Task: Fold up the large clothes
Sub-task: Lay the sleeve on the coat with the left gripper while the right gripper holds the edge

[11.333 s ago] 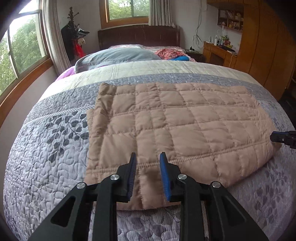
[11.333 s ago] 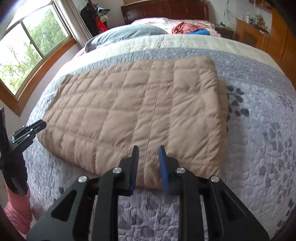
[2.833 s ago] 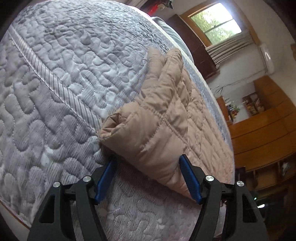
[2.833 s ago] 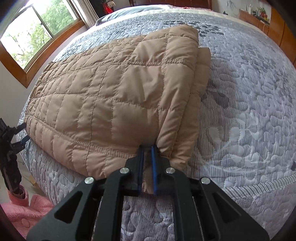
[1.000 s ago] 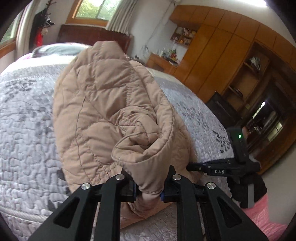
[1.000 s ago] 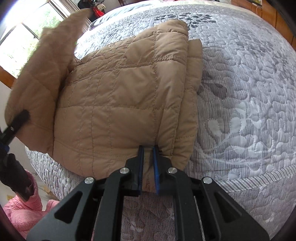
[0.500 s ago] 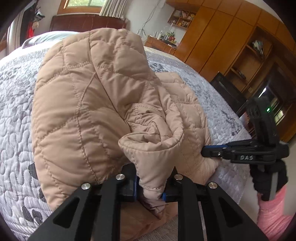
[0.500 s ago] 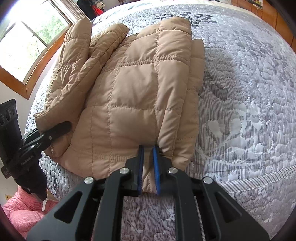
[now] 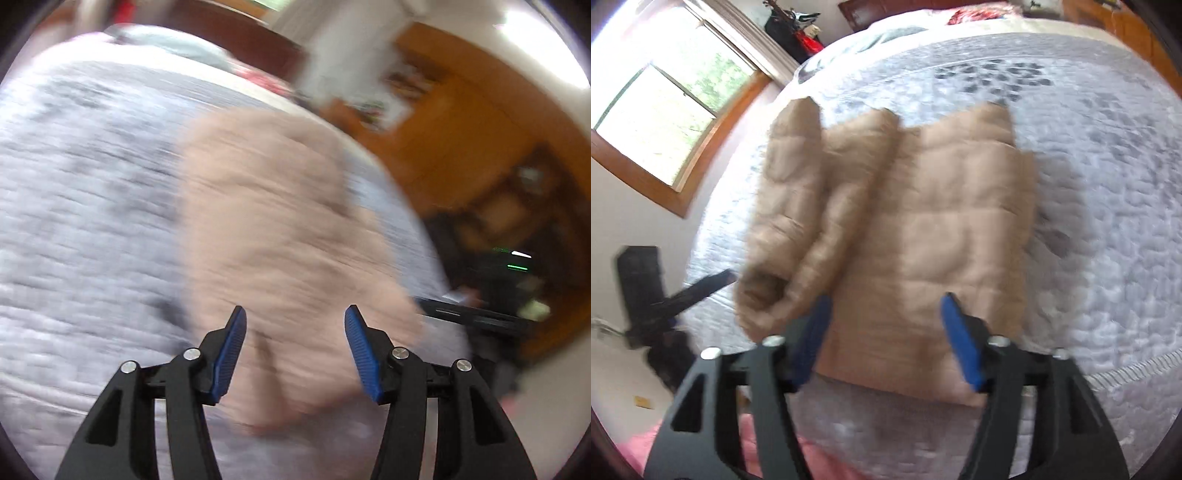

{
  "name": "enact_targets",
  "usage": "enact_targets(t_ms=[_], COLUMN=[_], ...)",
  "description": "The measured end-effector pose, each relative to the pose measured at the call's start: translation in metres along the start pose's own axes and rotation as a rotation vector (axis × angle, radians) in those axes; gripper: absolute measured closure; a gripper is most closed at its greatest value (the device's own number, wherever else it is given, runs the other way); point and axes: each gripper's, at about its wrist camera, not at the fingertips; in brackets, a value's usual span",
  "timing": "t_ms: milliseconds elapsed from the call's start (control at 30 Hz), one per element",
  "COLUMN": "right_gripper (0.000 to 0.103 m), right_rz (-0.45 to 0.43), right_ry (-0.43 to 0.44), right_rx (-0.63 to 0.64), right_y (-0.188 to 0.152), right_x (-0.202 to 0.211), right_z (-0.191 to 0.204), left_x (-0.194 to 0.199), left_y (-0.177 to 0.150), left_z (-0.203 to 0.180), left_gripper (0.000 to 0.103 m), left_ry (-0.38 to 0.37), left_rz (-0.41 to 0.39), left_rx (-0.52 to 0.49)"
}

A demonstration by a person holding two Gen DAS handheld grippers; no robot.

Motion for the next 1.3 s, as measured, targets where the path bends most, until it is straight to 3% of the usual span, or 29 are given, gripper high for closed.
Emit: enact_targets(t_ms=[100,300,433,467,500,600,700,833,1000,1300], right_gripper=[0.023,0.021,0.023,0.032,0.049,0.071,0.082,0.085,0.085,0.085], right_rz=[0.044,0.15,0.192,0.195,0.194,0.186,0.149,0.025,-0.093,-0.094], right_ry=[0.041,0.032,-0.019,-0.033,-0.055,-0.052,-0.049,-0.03,-0.05,-0.033], right_rx=[0.041,0.106,0.118,0.121,0.129,0.15,0.195,0.264,0.236,0.061], right_y=[0.016,0.033,0.031,0.031,0.03,0.027,0.025,0.021,0.011,-0.013], right_x=[-0.007,-0.04,-0.061,-0.065,-0.069,-0.073,-0.062,-0.014,0.04,0.049], right_z=[0.021,0.062,0.072,0.073,0.073,0.072,0.079,0.083,0.058,-0.022], left_x=[-0.003,-0.023,-0.032,-0.032,-0.032,-0.031,-0.025,-0.012,-0.008,-0.05], left_y=[0.009,0.007,0.01,0.01,0.01,0.011,0.013,0.018,0.02,0.007], left_z=[0.012,0.003,0.005,0.006,0.008,0.01,0.012,0.006,-0.021,-0.073], left_gripper=[0.049,0.049,0.048,0.048,0.048,0.048,0.048,0.048,0.047,0.047], left_ry=[0.156,0.241,0.24,0.242,0.244,0.245,0.236,0.226,0.184,0.146], left_rz=[0.006,0.06,0.064,0.062,0.06,0.055,0.041,-0.009,-0.047,0.02], left_rx=[0.023,-0.039,-0.036,-0.034,-0.033,-0.026,-0.009,-0.019,-0.088,-0.22])
Point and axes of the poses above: each gripper's, at about its wrist camera, not at the fingertips, and x roughly against the way its jaws point, z to its left, y to its top, and after that the axes turned 1 degree about -y, right-handed
